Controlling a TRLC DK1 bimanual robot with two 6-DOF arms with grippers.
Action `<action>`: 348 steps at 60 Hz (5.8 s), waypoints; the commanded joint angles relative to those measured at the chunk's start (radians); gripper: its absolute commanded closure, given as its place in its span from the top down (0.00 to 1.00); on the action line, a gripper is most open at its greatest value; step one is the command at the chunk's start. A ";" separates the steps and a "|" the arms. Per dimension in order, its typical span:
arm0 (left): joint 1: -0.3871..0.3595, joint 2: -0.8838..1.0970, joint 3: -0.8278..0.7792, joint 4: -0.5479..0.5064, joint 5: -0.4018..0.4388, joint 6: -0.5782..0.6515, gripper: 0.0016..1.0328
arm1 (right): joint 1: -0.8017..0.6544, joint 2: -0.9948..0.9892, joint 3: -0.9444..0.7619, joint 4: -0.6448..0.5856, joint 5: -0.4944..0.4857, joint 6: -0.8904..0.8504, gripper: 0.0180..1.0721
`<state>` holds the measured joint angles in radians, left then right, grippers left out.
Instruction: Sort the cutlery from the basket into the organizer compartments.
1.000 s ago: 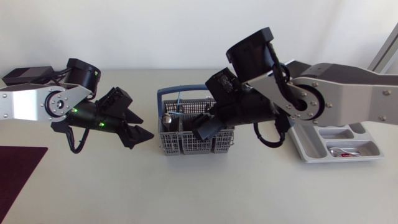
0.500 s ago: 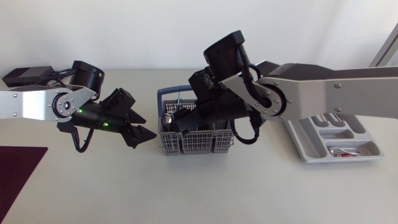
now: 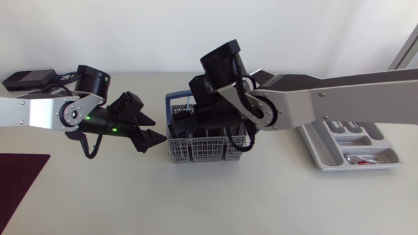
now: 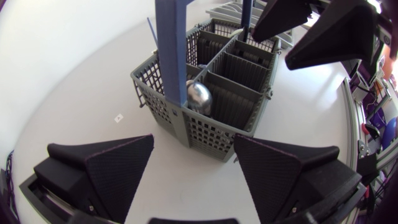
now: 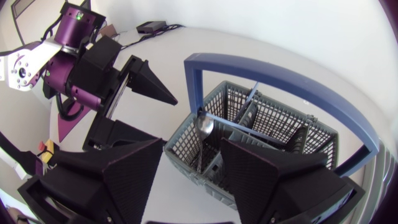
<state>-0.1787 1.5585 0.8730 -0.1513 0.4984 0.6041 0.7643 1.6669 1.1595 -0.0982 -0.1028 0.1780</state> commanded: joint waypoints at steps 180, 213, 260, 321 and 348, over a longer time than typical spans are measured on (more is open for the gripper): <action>-0.226 0.080 -0.086 0.144 0.003 -0.030 0.86 | -0.048 0.060 -0.152 0.216 0.031 0.060 0.59; -0.225 0.097 -0.085 0.162 0.003 -0.030 0.86 | -0.048 0.116 -0.093 0.166 -0.084 0.063 0.51; -0.234 0.120 -0.075 0.171 0.003 -0.036 0.86 | -0.079 0.048 -0.159 0.204 -0.101 0.052 0.39; -0.235 0.141 -0.072 0.182 0.003 -0.033 0.86 | -0.051 0.120 -0.121 0.216 -0.074 0.055 0.14; -0.240 0.147 -0.071 0.183 0.002 -0.030 0.86 | -0.048 0.045 -0.193 0.278 -0.083 0.058 0.08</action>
<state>-0.4084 1.6863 0.8017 0.0204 0.4931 0.5766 0.7116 1.7523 0.9958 0.1547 -0.1871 0.2329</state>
